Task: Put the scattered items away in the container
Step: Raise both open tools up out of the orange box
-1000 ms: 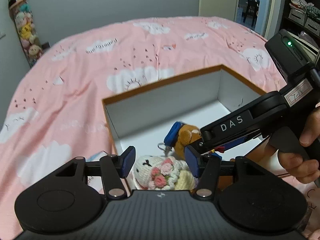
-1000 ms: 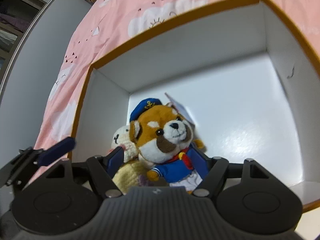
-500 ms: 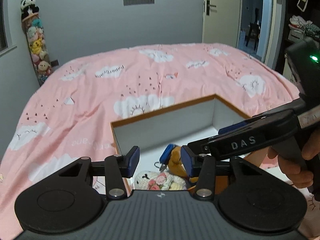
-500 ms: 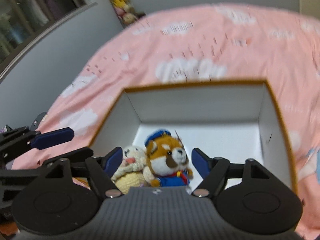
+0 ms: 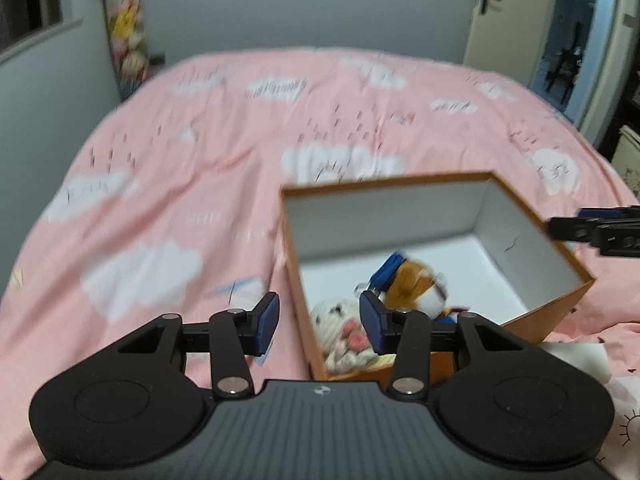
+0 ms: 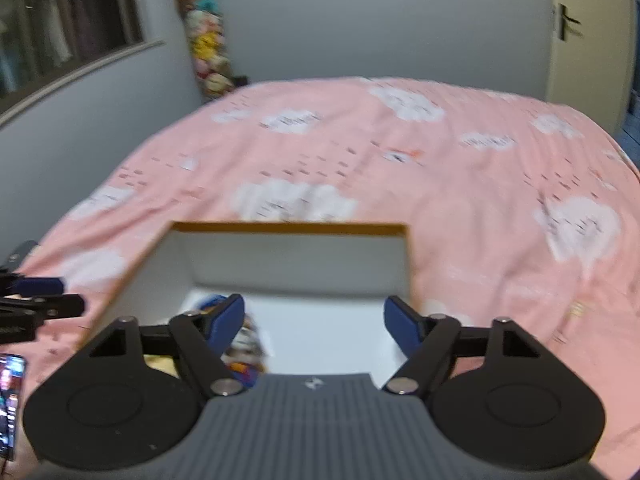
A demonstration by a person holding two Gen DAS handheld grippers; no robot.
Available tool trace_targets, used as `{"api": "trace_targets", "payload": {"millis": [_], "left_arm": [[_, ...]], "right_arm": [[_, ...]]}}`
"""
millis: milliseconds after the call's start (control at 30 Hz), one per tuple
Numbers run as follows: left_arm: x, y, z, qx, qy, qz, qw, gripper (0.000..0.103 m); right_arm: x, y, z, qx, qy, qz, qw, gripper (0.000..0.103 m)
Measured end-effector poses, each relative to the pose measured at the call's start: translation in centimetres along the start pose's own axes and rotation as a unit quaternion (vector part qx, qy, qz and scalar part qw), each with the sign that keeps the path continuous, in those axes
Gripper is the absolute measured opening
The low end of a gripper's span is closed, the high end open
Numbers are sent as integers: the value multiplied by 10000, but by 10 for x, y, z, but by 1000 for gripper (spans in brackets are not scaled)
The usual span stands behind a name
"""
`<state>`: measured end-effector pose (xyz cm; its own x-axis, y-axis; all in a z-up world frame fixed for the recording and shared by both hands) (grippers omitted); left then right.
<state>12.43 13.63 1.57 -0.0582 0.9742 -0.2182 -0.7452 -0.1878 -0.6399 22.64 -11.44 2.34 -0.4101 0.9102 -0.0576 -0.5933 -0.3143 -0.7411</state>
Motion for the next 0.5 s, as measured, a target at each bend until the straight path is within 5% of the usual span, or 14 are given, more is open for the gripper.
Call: {"api": "trace_targets", "payload": {"millis": [267,433,500], "left_arm": [[19,21,-31,592,-16,370,9976,40],[19,23,-35,566,129,423,9974,16],[17,22,-39,557,69,348,9978,13]], "right_arm": [[-33,22,-35,490,559,-18,9972,65],[-37,33,-47,723,504,-103,9961,44],[-37,35,-48,759,503,-147,9957,28]]}}
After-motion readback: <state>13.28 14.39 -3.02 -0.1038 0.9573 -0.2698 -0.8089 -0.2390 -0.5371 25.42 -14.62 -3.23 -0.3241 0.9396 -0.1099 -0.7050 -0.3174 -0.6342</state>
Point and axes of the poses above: each gripper's, at about its wrist camera, not at the fingertips, and z roughly against the way its jaws point, x to its left, y to its underside, the point moved 3 cm from there along -z, roughly the way its jaws point, and after that the axes turned 14 degrees about y, right-handed, at the moved point
